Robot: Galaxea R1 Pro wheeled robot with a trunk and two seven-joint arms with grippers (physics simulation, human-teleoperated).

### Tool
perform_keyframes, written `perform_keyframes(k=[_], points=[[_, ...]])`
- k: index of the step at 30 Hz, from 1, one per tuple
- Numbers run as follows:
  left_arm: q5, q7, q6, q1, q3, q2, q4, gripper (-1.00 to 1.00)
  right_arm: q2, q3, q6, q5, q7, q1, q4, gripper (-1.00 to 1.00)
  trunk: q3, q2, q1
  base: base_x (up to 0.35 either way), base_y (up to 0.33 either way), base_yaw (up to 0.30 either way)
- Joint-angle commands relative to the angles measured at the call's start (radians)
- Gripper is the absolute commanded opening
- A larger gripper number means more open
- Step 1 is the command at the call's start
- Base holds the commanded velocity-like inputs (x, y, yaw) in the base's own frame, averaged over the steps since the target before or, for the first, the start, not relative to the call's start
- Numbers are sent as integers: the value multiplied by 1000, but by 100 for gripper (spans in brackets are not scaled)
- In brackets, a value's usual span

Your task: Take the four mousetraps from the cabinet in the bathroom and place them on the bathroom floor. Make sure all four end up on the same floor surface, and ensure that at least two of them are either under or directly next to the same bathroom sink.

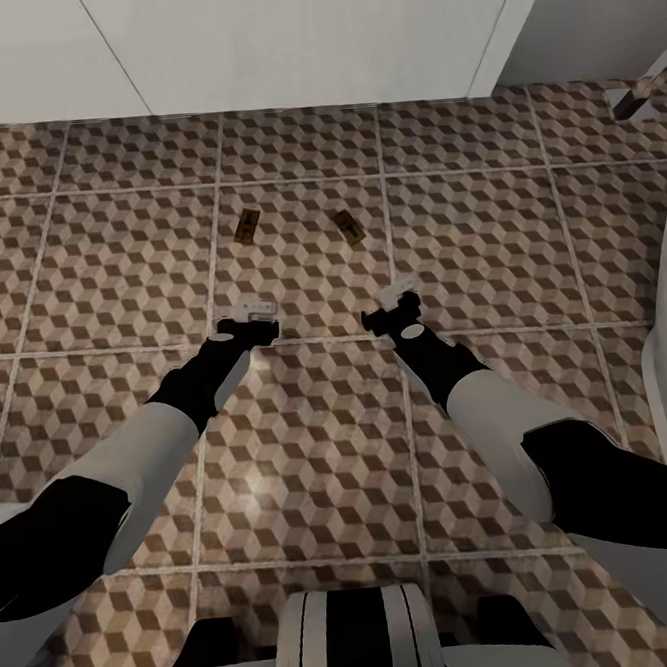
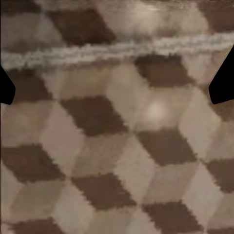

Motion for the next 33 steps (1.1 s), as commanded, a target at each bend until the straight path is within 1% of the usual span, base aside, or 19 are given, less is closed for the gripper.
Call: perform_keyframes(k=[1,17,28,33], points=[[11,9,4,-1,-8,1,-2,100,0,3,1,7,-6,-1,1,100,0,0,-1,-336,0,0],[11,9,4,-1,-8,1,13,100,0,3,-1,7,-5,-1,1,100,0,0,-1,-338,49,0],[11,9,-4,-1,-8,1,15,100,0,4,-5,8,-4,-1,1,100,0,0,-1,-338,12,0],[11,9,-8,-1,-8,1,15,100,0,4,-23,8,-3,0,0,100,0,0,-1,-198,1,0]])
